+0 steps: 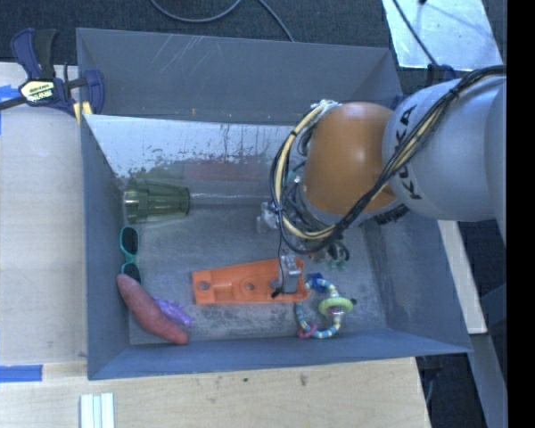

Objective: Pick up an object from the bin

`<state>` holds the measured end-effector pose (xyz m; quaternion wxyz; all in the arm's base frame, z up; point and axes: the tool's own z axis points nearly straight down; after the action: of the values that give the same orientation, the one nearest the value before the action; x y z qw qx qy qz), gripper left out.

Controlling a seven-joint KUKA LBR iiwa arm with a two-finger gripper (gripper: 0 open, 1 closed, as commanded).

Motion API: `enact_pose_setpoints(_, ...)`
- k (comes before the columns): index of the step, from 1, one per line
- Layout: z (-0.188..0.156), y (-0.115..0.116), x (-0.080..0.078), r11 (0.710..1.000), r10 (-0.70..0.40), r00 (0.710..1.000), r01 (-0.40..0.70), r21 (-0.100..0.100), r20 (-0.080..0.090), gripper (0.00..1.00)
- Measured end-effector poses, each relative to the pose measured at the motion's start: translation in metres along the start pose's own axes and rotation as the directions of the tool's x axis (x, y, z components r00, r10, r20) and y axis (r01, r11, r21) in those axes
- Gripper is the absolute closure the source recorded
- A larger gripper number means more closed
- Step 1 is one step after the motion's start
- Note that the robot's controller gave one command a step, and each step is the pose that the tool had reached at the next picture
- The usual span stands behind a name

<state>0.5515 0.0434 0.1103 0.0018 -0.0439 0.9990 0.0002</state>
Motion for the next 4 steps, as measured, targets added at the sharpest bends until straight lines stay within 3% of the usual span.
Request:
enact_pose_setpoints(1,0.004,0.002,0.020,1.000,-0.007,1.000,0.007,0.000,-0.004,0.00)
enact_pose_setpoints(2,-0.013,0.003,0.019,1.000,0.008,1.000,-0.008,0.000,0.004,0.00)
enact_pose_setpoints(3,0.022,0.014,0.025,0.981,0.193,0.981,-0.193,0.000,0.000,0.00)
enact_pose_setpoints(4,0.039,0.025,0.040,0.971,0.240,0.971,-0.240,-0.002,0.006,1.00)
